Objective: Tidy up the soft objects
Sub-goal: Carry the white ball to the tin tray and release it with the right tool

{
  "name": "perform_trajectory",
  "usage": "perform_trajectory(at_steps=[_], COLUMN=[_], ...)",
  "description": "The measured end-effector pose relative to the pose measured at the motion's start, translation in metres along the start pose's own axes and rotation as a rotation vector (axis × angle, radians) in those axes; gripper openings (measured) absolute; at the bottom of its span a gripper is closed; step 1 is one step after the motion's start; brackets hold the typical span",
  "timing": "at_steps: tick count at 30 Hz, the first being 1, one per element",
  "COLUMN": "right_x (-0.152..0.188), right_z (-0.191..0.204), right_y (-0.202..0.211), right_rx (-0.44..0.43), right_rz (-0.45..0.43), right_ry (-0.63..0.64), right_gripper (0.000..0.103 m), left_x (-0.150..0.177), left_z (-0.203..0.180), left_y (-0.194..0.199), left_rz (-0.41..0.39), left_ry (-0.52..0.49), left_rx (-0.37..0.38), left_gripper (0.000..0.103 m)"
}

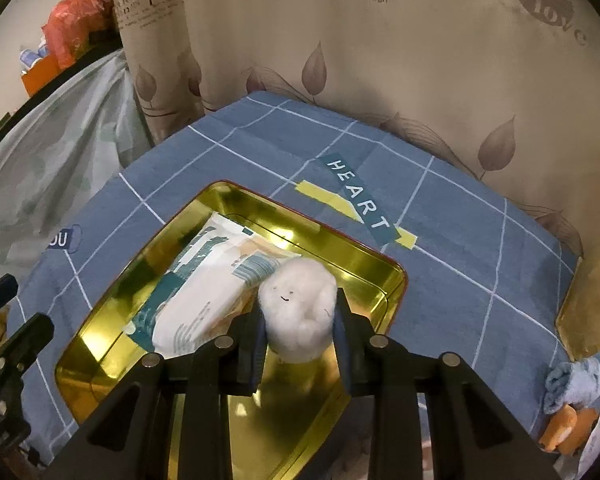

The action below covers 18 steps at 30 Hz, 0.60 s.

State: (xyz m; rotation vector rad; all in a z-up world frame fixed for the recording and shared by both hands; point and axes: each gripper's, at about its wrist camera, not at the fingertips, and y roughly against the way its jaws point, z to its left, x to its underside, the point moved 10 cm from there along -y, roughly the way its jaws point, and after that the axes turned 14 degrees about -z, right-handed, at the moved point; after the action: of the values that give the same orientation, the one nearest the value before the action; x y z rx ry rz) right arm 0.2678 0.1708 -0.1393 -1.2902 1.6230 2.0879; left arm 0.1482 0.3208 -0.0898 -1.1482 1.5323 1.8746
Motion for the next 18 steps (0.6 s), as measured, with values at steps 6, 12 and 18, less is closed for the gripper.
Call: perform_trajectory(at_steps=[6, 12, 18], right_x=[-0.001, -0.006, -0.015], right_z=[-0.002, -0.004, -0.006], right_y=[-0.009, -0.009, 0.005], right_rx=[0.017, 0.023, 0.022], right_rz=[0.003, -0.009, -0.047], right_ry=[-0.001, -0.021, -0.026], right_gripper=[0.031, 0.058, 0.064], left_x=[0.002, 0.002, 0.004], left_z=[-0.006, -0.009, -0.013], left_y=[-0.002, -0.003, -0.002], left_rz=[0.003, 0.006, 0.005], left_ry=[-0.005, -0.009, -0.016], left_rx=[0.016, 0.022, 0.03], left_gripper=[0.069, 0.069, 0.069])
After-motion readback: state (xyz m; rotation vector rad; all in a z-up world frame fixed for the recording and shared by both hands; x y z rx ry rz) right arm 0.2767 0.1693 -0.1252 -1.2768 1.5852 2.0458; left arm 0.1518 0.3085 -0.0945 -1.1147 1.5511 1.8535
